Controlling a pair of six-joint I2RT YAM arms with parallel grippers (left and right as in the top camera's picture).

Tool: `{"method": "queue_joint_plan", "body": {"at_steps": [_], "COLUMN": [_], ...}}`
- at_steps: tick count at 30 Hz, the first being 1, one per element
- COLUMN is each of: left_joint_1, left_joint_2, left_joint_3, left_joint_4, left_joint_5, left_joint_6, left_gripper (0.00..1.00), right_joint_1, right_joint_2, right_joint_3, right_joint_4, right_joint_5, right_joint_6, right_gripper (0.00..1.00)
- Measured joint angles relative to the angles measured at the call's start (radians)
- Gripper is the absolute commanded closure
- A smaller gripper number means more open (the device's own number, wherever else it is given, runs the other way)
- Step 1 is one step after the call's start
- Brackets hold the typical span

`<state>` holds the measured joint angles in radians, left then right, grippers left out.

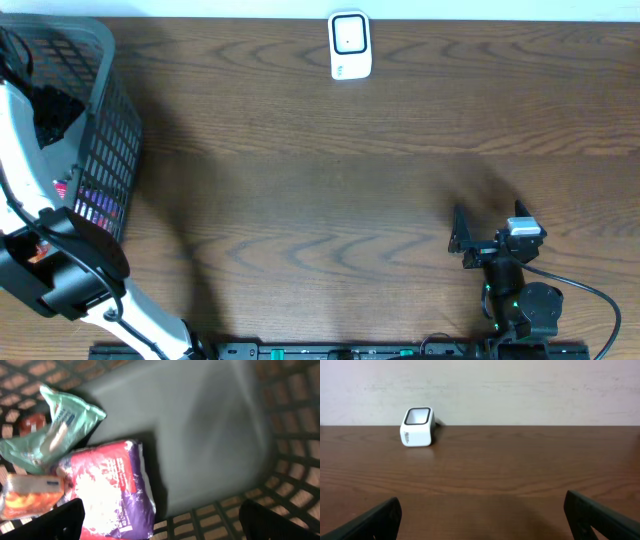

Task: Scan the item barcode
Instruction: 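Grasp the red-and-purple snack packet inside the basket with the left gripper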

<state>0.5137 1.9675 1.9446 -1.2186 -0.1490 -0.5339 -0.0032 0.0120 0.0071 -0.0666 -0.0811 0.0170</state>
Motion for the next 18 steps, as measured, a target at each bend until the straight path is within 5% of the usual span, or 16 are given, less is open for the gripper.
{"method": "queue_joint_plan", "body": {"at_steps": [18], "left_joint_1": [0.082], "left_joint_2": [0.061], "left_joint_3": [-0.151], "left_joint_4": [-0.058], "left_joint_5": [0.006], "left_joint_6": [-0.274], "left_gripper": [0.02], "right_joint_1": [0.0], "right_joint_2": [0.0], "right_joint_3": [0.0], "right_joint_4": [0.0], "right_joint_5": [0.0], "right_joint_6": [0.0], "right_gripper": [0.01]}}
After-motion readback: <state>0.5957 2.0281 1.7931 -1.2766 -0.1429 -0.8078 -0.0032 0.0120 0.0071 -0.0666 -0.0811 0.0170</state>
